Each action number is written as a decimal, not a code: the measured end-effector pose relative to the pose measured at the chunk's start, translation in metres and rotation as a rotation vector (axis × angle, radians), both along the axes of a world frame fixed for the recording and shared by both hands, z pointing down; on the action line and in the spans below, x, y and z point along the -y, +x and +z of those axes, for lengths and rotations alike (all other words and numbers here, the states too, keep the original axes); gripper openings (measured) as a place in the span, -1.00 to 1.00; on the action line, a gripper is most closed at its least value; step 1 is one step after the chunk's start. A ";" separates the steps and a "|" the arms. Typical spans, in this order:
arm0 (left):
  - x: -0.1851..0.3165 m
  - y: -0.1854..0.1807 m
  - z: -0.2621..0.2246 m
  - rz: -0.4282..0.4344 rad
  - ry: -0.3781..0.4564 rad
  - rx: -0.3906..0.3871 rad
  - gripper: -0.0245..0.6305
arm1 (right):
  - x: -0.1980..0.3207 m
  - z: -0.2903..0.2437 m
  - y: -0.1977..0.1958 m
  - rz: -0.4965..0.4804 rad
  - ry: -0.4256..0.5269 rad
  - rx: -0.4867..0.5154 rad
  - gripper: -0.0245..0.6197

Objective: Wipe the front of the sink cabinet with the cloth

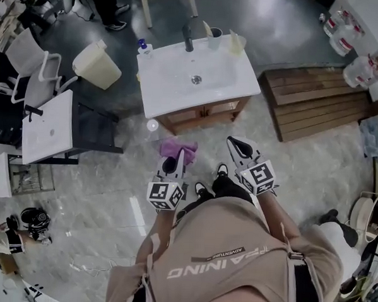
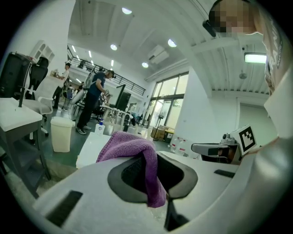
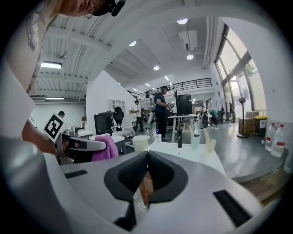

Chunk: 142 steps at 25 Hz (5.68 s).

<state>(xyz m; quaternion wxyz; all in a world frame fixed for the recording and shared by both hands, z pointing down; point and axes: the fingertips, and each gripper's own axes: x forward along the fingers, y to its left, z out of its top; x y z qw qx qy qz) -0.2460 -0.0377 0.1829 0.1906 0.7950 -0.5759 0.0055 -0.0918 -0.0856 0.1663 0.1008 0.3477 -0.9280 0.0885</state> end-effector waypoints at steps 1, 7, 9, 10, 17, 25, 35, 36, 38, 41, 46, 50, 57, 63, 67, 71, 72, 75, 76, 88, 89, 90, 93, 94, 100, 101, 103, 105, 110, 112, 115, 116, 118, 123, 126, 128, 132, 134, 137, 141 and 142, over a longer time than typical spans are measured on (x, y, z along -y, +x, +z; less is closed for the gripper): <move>0.005 0.004 0.001 -0.004 -0.008 0.003 -0.81 | 0.004 0.002 0.002 -0.007 -0.007 0.006 -0.89; 0.046 0.020 -0.004 -0.052 -0.016 0.008 -0.81 | 0.042 0.012 0.017 -0.045 -0.008 0.038 -0.89; 0.058 0.025 -0.006 -0.062 -0.008 0.021 -0.81 | 0.052 0.014 0.021 -0.059 -0.001 0.042 -0.89; 0.061 0.027 -0.006 -0.069 -0.007 0.025 -0.81 | 0.054 0.016 0.023 -0.065 -0.004 0.045 -0.89; 0.075 0.035 0.000 -0.092 -0.034 0.029 -0.81 | 0.061 0.027 0.021 -0.133 -0.049 0.032 -0.89; 0.090 0.026 0.020 -0.055 -0.061 0.002 -0.81 | 0.070 0.037 -0.004 -0.157 -0.071 -0.009 -0.89; 0.126 -0.030 0.009 -0.005 0.000 0.026 -0.81 | 0.106 0.009 -0.053 -0.082 -0.023 -0.026 -0.89; 0.129 -0.035 0.009 0.004 0.004 0.028 -0.81 | 0.109 0.009 -0.057 -0.072 -0.021 -0.027 -0.89; 0.134 -0.042 0.011 0.021 0.006 0.026 -0.81 | 0.114 0.010 -0.062 -0.050 -0.025 -0.022 -0.89; 0.141 -0.050 0.013 0.043 0.010 0.026 -0.81 | 0.117 0.012 -0.068 -0.024 -0.036 -0.016 -0.89; 0.136 -0.053 0.012 0.040 0.017 0.022 -0.81 | 0.103 0.013 -0.069 -0.025 -0.044 -0.024 -0.89; 0.120 -0.047 0.011 0.017 0.028 0.032 -0.81 | 0.089 0.011 -0.056 -0.030 -0.028 -0.019 -0.89; 0.078 -0.025 0.009 -0.077 0.037 0.074 -0.81 | 0.047 0.018 -0.017 -0.106 -0.025 -0.008 -0.89; 0.035 0.001 0.031 -0.137 0.009 0.091 -0.81 | 0.020 0.047 0.011 -0.174 -0.009 -0.028 -0.89; 0.019 -0.002 0.056 -0.165 -0.015 0.094 -0.81 | 0.013 0.062 0.015 -0.160 -0.023 -0.003 -0.89; 0.027 -0.019 0.083 -0.197 -0.008 0.099 -0.81 | 0.016 0.098 0.009 -0.173 -0.047 0.017 -0.89; 0.032 -0.023 0.093 -0.205 -0.003 0.099 -0.81 | 0.021 0.113 0.006 -0.173 -0.051 0.020 -0.89; 0.048 -0.035 0.131 -0.230 0.010 0.094 -0.81 | 0.038 0.166 -0.002 -0.167 -0.072 0.025 -0.89; 0.052 -0.039 0.145 -0.237 0.014 0.093 -0.81 | 0.043 0.183 -0.005 -0.166 -0.078 0.026 -0.89; 0.084 -0.081 0.301 -0.254 0.042 0.094 -0.81 | 0.087 0.346 -0.049 -0.206 -0.037 0.030 -0.89; 0.089 -0.084 0.312 -0.255 0.049 0.096 -0.81 | 0.091 0.360 -0.052 -0.206 -0.030 0.033 -0.89; 0.093 -0.086 0.322 -0.257 0.057 0.097 -0.81 | 0.095 0.373 -0.054 -0.206 -0.024 0.037 -0.89; 0.105 -0.095 0.355 -0.276 0.066 0.103 -0.81 | 0.100 0.411 -0.062 -0.224 0.008 0.038 -0.89; 0.109 -0.098 0.366 -0.284 0.063 0.103 -0.81 | 0.101 0.421 -0.064 -0.232 0.023 0.034 -0.89; 0.124 -0.101 0.414 -0.283 0.105 0.122 -0.81 | 0.106 0.467 -0.074 -0.248 0.088 0.068 -0.89; 0.125 -0.101 0.421 -0.286 0.118 0.119 -0.81 | 0.107 0.472 -0.075 -0.249 0.095 0.077 -0.89; 0.123 -0.100 0.432 -0.296 0.143 0.115 -0.81 | 0.106 0.481 -0.078 -0.250 0.108 0.095 -0.89; 0.120 -0.097 0.441 -0.301 0.163 0.119 -0.81 | 0.103 0.486 -0.080 -0.254 0.121 0.109 -0.89; 0.111 -0.094 0.444 -0.338 0.186 0.110 -0.81 | 0.087 0.479 -0.076 -0.282 0.147 0.103 -0.89; 0.107 -0.096 0.438 -0.350 0.178 0.116 -0.81 | 0.077 0.474 -0.073 -0.300 0.133 0.096 -0.89; 0.112 -0.104 0.423 -0.363 0.186 0.135 -0.81 | 0.068 0.461 -0.070 -0.327 0.135 0.100 -0.89; 0.116 -0.107 0.417 -0.367 0.190 0.141 -0.81 | 0.067 0.457 -0.069 -0.332 0.140 0.105 -0.89; 0.121 -0.115 0.409 -0.378 0.192 0.154 -0.81 | 0.064 0.451 -0.066 -0.335 0.140 0.114 -0.89; 0.130 -0.138 0.385 -0.411 0.207 0.175 -0.81 | 0.058 0.446 -0.054 -0.351 0.130 0.107 -0.89; 0.142 -0.155 0.367 -0.416 0.215 0.232 -0.81 | 0.062 0.449 -0.045 -0.342 0.143 0.084 -0.89; 0.148 -0.170 0.358 -0.436 0.216 0.236 -0.81 | 0.063 0.453 -0.040 -0.338 0.140 0.081 -0.89; 0.157 -0.190 0.349 -0.473 0.233 0.236 -0.81 | 0.064 0.459 -0.032 -0.330 0.135 0.088 -0.89; 0.162 -0.196 0.344 -0.489 0.237 0.251 -0.81 | 0.064 0.463 -0.029 -0.323 0.129 0.091 -0.89; 0.169 -0.201 0.342 -0.498 0.243 0.242 -0.81 | 0.063 0.468 -0.024 -0.312 0.127 0.092 -0.89; 0.175 -0.200 0.340 -0.536 0.265 0.260 -0.81 | 0.069 0.474 -0.015 -0.286 0.118 0.102 -0.89; 0.176 -0.199 0.340 -0.544 0.269 0.261 -0.81 | 0.070 0.475 -0.013 -0.275 0.114 0.105 -0.89</move>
